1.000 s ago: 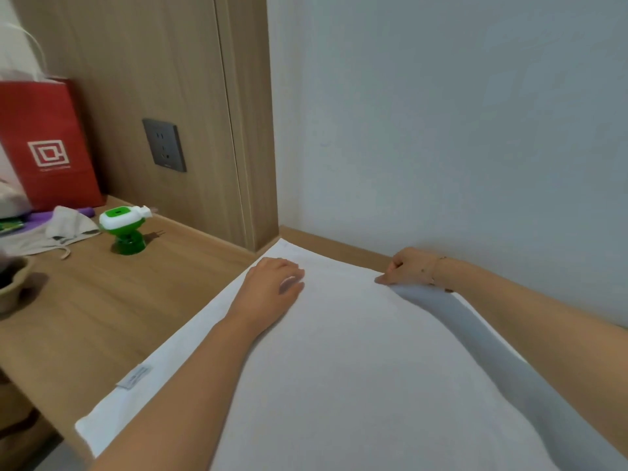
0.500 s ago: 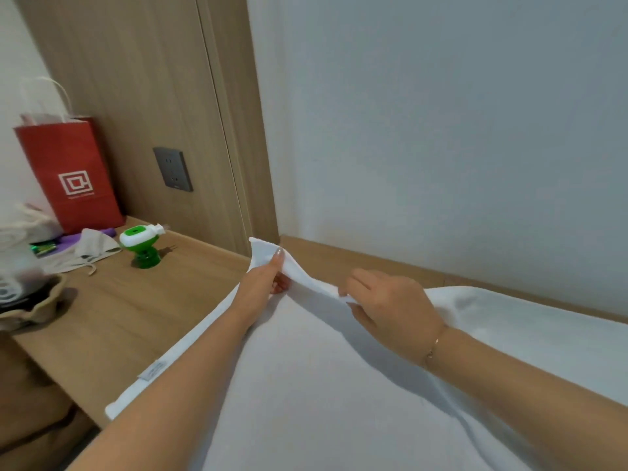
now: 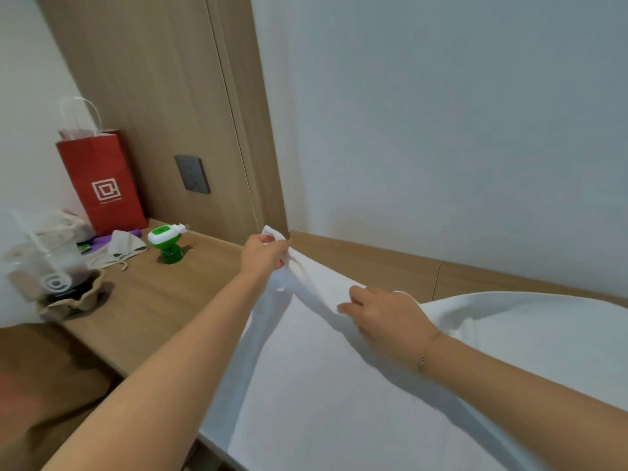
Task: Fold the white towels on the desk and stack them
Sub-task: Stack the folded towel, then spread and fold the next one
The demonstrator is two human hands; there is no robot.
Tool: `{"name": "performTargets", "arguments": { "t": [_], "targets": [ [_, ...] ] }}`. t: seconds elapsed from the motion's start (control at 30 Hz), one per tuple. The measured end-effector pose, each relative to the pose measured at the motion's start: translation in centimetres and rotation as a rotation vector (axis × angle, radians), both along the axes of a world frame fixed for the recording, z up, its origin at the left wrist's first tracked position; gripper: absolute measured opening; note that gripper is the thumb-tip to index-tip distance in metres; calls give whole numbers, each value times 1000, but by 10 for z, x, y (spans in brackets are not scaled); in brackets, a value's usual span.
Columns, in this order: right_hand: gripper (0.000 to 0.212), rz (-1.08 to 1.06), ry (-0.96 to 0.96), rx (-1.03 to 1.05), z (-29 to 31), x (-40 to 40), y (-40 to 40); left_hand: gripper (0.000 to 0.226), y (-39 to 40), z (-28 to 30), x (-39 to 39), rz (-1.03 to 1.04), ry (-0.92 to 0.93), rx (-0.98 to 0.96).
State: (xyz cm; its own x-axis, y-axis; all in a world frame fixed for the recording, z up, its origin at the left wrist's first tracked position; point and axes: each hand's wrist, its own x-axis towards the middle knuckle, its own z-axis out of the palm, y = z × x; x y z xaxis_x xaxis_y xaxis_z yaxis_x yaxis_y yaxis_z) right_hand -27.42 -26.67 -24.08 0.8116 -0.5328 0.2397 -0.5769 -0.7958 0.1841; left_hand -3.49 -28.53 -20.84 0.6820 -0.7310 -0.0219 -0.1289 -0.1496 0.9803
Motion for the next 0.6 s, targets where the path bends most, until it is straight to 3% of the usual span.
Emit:
{"name": "performTargets", "arguments": {
  "t": [0.17,0.27,0.37,0.5,0.6],
  "targets": [
    [31,-205,-47,16,23,-21,3,19,31,41,7,-75,434,-123],
    [32,-119,-117,-217,38,-27,30,19,61,54,12,-172,736,-146],
    [32,-66,-131,-372,50,-24,74,20,96,54,22,-214,918,-187],
    [28,-24,-101,-275,40,-7,136,20,143,37,39,-216,1010,-236],
    [26,1,7,-115,19,8,173,15,174,15,51,-125,785,-104]
  ]
}}
